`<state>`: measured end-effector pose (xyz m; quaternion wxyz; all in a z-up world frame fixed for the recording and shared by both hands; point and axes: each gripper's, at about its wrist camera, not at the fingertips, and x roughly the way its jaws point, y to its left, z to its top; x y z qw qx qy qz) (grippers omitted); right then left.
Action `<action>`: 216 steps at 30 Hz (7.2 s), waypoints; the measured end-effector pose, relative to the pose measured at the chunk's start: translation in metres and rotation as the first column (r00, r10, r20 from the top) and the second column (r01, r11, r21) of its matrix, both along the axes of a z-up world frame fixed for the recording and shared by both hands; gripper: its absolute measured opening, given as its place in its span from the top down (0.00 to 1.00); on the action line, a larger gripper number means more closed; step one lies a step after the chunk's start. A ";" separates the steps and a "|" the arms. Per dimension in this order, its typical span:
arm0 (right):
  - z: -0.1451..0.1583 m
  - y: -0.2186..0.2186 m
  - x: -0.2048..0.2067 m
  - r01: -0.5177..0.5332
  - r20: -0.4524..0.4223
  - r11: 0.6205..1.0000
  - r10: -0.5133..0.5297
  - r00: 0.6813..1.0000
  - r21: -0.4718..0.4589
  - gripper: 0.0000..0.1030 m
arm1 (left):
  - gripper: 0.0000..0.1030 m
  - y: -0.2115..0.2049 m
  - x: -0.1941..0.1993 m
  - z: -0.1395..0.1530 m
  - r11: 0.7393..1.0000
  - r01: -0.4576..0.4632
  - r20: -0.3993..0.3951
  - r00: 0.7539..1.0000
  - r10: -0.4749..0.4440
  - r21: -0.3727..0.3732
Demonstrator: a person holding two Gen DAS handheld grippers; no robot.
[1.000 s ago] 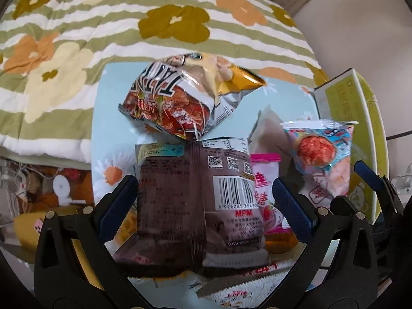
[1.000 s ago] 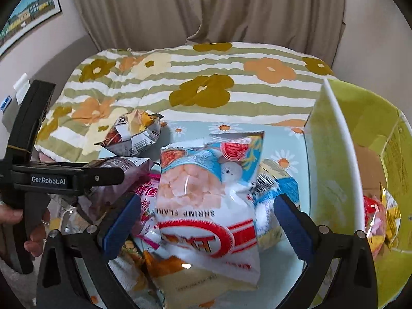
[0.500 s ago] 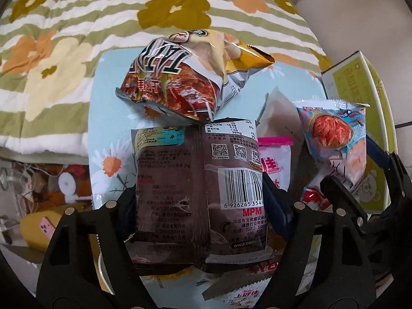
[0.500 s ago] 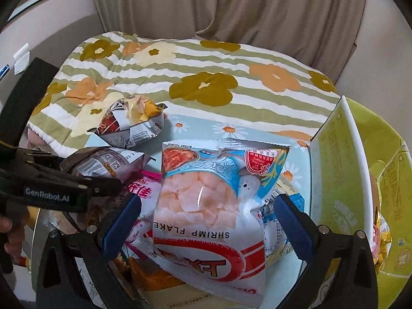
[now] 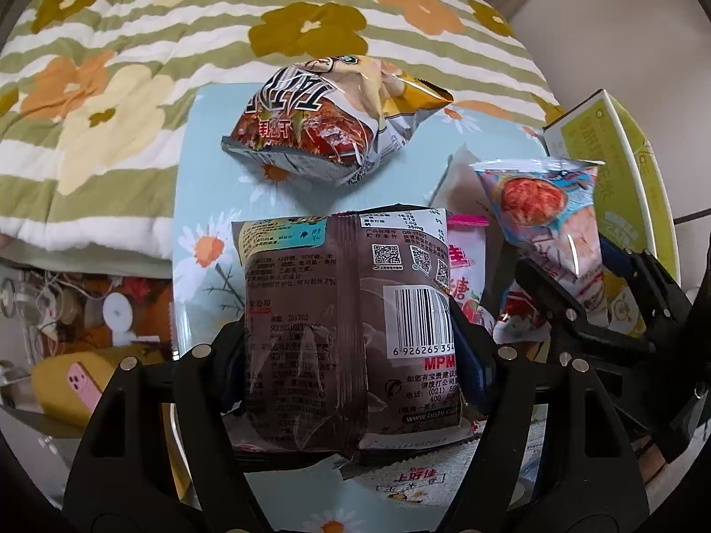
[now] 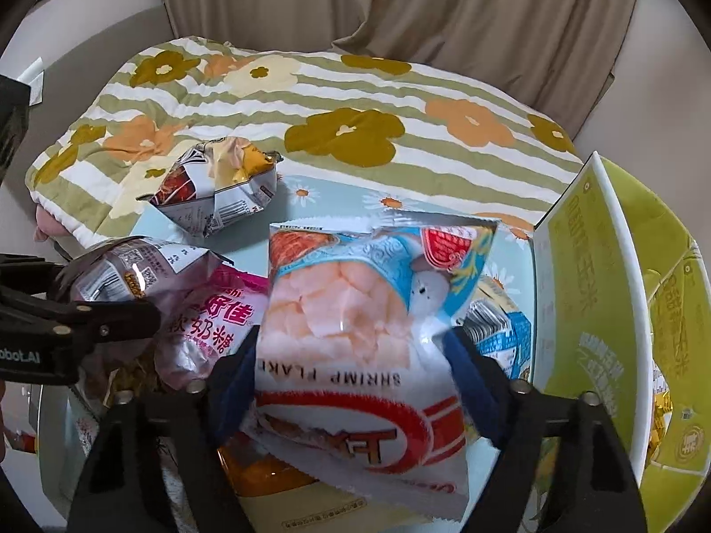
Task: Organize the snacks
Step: 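Grasp the brown MPM bag with the left gripper while the right grasps the shrimp flake bag, then carry both bags into the cardboard box and open both grippers, then move both grippers back over the remaining snacks on the table, then grasp the white corn roll bag with the left gripper while the right grasps the orange-topped bread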
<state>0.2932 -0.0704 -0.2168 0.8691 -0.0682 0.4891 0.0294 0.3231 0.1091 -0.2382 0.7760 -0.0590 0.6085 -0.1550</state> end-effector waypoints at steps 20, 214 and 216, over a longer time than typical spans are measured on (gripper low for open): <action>0.063 -0.014 -0.039 0.024 0.098 0.997 -0.031 0.995 0.068 0.47 | 0.32 0.007 -0.032 0.085 1.000 0.010 0.191 0.982 -0.008 -0.011; -0.068 0.003 -0.078 -0.441 -0.028 0.891 0.446 0.895 0.113 0.23 | 0.54 -0.008 -0.183 0.010 0.990 -0.140 0.250 0.958 0.140 -0.016; -0.065 0.002 -0.082 -0.428 -0.017 0.897 0.432 0.902 0.113 0.24 | 0.54 -0.005 -0.184 0.014 0.989 -0.144 0.256 0.956 0.145 -0.022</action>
